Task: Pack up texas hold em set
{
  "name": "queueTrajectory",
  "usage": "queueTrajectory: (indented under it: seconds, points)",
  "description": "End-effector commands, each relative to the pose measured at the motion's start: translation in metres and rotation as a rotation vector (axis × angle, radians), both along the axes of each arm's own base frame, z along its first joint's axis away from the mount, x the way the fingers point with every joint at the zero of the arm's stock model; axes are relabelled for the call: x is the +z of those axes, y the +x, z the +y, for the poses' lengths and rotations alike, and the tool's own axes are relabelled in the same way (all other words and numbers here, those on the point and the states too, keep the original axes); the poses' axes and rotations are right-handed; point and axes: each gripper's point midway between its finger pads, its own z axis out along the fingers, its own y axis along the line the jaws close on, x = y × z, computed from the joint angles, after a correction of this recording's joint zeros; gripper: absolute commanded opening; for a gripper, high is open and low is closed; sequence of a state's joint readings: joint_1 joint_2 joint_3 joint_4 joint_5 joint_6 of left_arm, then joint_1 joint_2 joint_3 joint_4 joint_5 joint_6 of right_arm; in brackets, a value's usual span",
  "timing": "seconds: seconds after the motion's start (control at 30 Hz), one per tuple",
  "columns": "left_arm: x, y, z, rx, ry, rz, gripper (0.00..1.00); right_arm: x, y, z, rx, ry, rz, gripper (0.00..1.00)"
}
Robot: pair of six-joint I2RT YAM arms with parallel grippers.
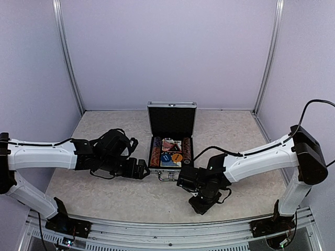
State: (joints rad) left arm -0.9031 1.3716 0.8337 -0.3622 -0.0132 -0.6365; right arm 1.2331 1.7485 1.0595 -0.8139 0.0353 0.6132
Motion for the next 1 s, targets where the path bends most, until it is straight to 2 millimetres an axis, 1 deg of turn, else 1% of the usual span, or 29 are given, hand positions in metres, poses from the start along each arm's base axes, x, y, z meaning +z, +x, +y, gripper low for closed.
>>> queueTrajectory:
  seconds: [0.0,0.13,0.37,0.4,0.53,0.57,0.7,0.73,0.77,0.83,0.87,0.97]
  points:
    - [0.0,-0.004,-0.008,-0.01,-0.064,0.031,0.91,0.019,0.007,0.018,0.041,0.05,-0.05,0.0]
    - [0.0,-0.006,-0.015,-0.027,-0.102,0.05,0.92,0.026,0.011,0.024,0.062,0.06,-0.071,0.0]
    - [0.005,-0.013,-0.033,-0.081,-0.209,0.079,0.95,0.039,0.017,0.034,0.108,0.084,-0.106,0.0]
    - [0.008,-0.014,-0.037,-0.091,-0.235,0.078,0.96,0.041,0.018,0.035,0.112,0.085,-0.109,0.0]
    - [0.006,-0.021,-0.049,-0.146,-0.33,0.12,0.96,0.048,0.019,0.039,0.129,0.094,-0.121,0.0]
    - [0.009,-0.021,-0.054,-0.163,-0.368,0.118,0.96,0.049,0.019,0.038,0.131,0.093,-0.123,0.0]
    - [0.002,-0.028,-0.066,-0.213,-0.454,0.161,0.95,0.052,0.019,0.04,0.14,0.1,-0.125,0.0]
    - [0.004,-0.03,-0.071,-0.233,-0.484,0.17,0.95,0.053,0.018,0.041,0.141,0.101,-0.127,0.0]
    - [0.0,-0.032,-0.075,-0.25,-0.504,0.188,0.95,0.053,0.018,0.041,0.143,0.101,-0.127,0.0]
    - [0.0,-0.036,-0.082,-0.283,-0.55,0.21,0.93,0.055,0.017,0.042,0.147,0.105,-0.127,0.0]
    - [-0.004,-0.037,-0.086,-0.295,-0.56,0.227,0.93,0.055,0.017,0.043,0.151,0.106,-0.127,0.0]
    - [-0.003,-0.037,-0.096,-0.326,-0.603,0.241,0.92,0.057,0.016,0.045,0.157,0.112,-0.126,0.0]
